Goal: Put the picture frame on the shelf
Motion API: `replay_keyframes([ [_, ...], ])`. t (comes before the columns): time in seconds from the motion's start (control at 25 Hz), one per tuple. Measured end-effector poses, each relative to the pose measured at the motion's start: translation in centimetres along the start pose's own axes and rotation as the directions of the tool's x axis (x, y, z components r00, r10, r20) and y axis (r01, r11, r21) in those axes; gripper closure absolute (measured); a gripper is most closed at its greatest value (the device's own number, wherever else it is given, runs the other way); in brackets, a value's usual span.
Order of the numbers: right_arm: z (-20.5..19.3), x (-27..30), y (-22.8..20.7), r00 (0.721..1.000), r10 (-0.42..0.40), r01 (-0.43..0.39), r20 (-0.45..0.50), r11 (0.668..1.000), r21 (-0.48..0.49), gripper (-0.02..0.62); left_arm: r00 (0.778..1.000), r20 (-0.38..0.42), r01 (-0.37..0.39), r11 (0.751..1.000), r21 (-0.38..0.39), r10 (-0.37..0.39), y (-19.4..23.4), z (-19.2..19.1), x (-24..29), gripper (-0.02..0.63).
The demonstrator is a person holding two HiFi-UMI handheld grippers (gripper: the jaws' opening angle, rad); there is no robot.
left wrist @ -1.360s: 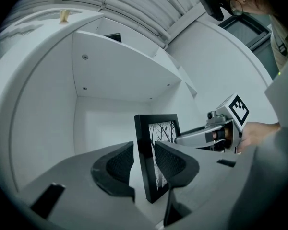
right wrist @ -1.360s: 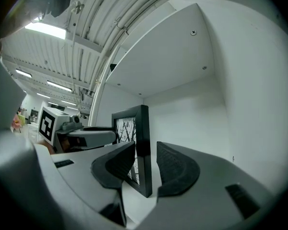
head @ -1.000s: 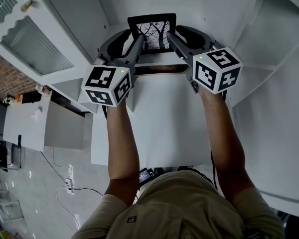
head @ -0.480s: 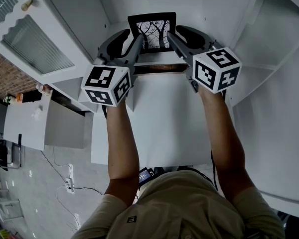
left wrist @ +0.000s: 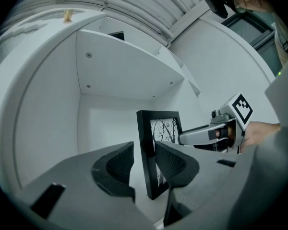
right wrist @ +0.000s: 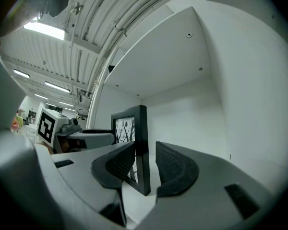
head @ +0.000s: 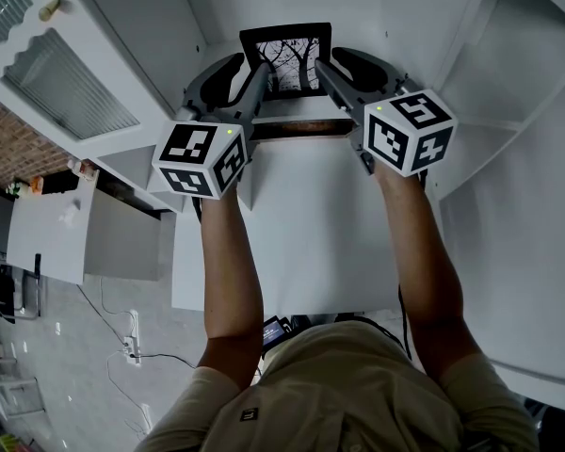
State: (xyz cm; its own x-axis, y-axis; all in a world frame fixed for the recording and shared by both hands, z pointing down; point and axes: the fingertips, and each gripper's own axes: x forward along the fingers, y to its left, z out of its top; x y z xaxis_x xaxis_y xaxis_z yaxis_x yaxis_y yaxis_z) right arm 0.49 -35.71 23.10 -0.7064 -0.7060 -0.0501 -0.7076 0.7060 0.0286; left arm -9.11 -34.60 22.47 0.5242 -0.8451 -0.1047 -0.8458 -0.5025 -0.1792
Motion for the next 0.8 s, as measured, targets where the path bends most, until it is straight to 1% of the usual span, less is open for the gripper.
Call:
replay_keyframes([
  [0.32, -0.19, 0.30, -0.39, 1.000, -0.006, 0.006, -0.006, 1.000, 0.005, 0.471, 1.000, -0.019, -0.002, 1.000, -0.006, 0.002, -0.10, -0.73, 0.39, 0.486],
  [0.64, -0.33, 0.16, -0.39, 1.000, -0.003, 0.003, -0.003, 1.000, 0.004, 0.471, 1.000, -0.010, 0.003, 1.000, 0.000, -0.003, -0.23, -0.43, 0.33, 0.486],
  [0.8, -0.38, 0.36, -0.06, 1.000, 0.012, -0.012, -0.004, 1.000, -0.001, 0.471, 1.000, -0.011, 0.018, 1.000, 0.000, -0.018, -0.56, -0.44, 0.60, 0.486],
])
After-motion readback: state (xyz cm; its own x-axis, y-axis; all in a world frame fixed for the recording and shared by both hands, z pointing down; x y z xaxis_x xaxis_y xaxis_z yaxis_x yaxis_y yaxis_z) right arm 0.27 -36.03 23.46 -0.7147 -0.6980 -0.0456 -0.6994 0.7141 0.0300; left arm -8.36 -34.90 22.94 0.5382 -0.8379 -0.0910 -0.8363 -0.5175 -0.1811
